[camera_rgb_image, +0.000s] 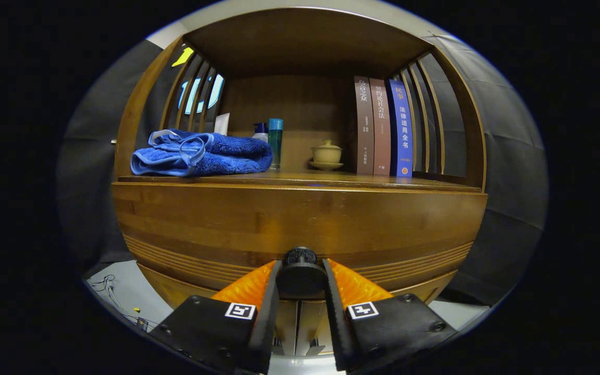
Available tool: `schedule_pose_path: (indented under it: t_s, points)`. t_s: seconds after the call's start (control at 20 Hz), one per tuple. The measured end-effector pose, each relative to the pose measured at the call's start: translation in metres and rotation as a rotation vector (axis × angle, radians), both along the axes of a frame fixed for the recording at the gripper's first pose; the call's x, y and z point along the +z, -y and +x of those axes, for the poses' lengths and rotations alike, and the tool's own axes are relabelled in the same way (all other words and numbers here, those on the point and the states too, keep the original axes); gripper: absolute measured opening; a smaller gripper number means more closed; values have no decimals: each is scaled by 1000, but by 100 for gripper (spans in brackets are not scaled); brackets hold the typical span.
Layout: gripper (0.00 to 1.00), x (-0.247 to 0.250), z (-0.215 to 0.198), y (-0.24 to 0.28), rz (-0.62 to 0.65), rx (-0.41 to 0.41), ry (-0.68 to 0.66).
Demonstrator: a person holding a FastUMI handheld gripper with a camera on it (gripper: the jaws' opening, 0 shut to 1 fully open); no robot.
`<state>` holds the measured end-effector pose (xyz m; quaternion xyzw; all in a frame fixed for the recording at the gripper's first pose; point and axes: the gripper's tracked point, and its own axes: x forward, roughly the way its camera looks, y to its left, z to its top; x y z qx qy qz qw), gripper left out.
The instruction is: Pull open the drawer, take out the items inside it, and place them on the countertop above the cabinet.
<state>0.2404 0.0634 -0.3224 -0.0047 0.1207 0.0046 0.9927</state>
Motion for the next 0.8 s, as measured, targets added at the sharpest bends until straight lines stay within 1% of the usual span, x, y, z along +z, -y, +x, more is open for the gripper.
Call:
schedule_pose_path:
  t_s: [0.05,0.15,0.35,0.8]
  points:
    - [43,0,-3,0,-3,3,-5]
    - [36,1,-8,0,-1,11,-16]
    - [36,5,-37,3,-7,24,-17]
    - [36,14,-127,8,-3,20,-31]
